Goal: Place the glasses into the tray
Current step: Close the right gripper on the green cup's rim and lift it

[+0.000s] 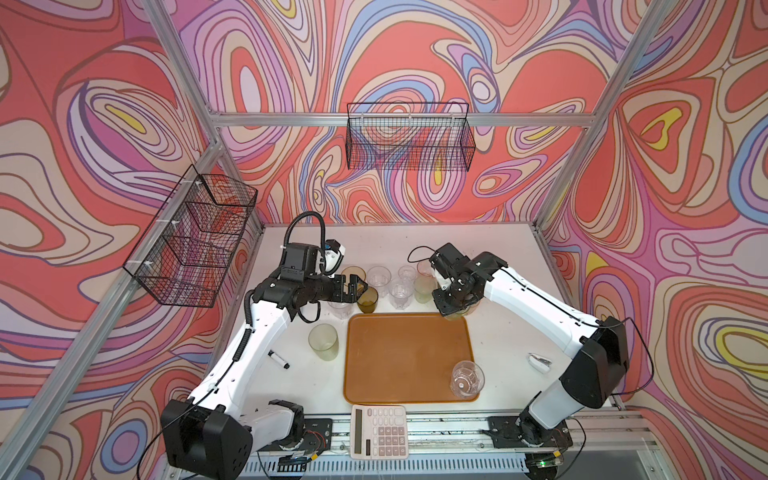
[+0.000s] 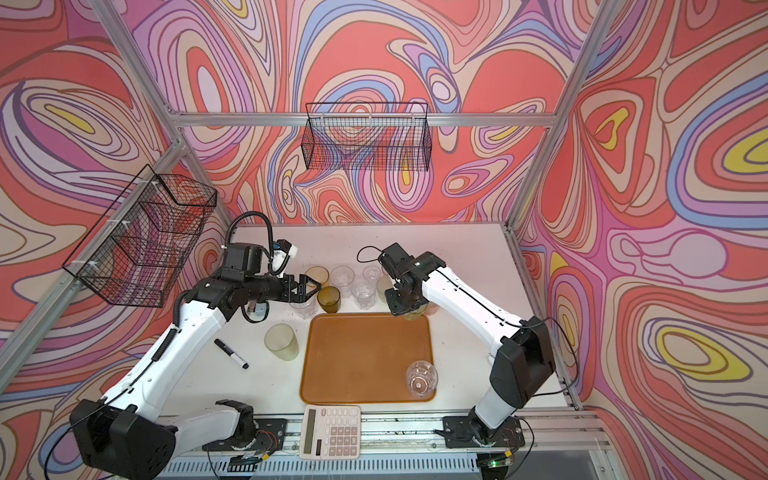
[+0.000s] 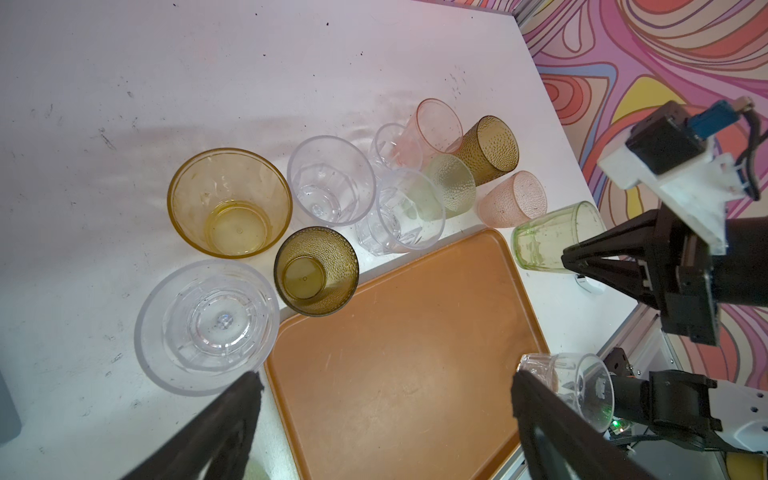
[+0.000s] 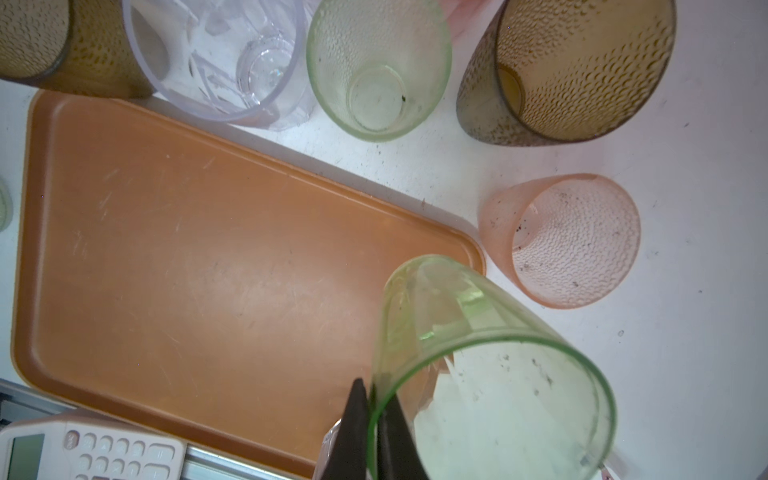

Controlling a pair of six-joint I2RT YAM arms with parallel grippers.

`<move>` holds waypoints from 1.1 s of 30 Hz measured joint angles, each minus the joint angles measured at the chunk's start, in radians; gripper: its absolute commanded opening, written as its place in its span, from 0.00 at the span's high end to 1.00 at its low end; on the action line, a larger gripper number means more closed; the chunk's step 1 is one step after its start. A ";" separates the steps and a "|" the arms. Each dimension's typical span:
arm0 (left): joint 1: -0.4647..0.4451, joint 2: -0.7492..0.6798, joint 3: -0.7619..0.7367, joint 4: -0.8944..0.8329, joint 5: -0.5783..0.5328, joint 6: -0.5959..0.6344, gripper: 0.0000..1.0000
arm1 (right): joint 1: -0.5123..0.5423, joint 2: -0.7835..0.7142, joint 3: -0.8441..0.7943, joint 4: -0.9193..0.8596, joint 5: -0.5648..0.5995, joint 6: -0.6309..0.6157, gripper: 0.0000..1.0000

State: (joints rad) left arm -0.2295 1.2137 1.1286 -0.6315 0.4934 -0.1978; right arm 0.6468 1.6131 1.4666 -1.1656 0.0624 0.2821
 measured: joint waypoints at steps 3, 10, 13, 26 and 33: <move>0.000 0.000 0.000 0.000 0.000 0.000 0.04 | 0.015 -0.015 -0.020 -0.016 -0.003 0.020 1.00; 0.000 0.000 0.000 0.000 0.000 0.000 0.04 | 0.064 -0.045 -0.066 -0.043 -0.004 0.078 1.00; 0.000 0.000 0.000 0.000 0.000 0.000 0.03 | 0.083 -0.053 -0.086 -0.048 -0.004 0.102 1.00; 0.000 0.000 0.000 0.000 0.000 0.000 0.04 | 0.127 -0.100 -0.172 -0.057 -0.018 0.213 1.00; 0.000 0.000 0.000 0.000 0.000 0.000 0.04 | 0.143 -0.108 -0.229 -0.047 -0.035 0.266 1.00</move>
State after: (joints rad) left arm -0.2295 1.2133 1.1286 -0.6315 0.4938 -0.1982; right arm 0.7895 1.5051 1.2381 -1.2129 0.0277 0.5480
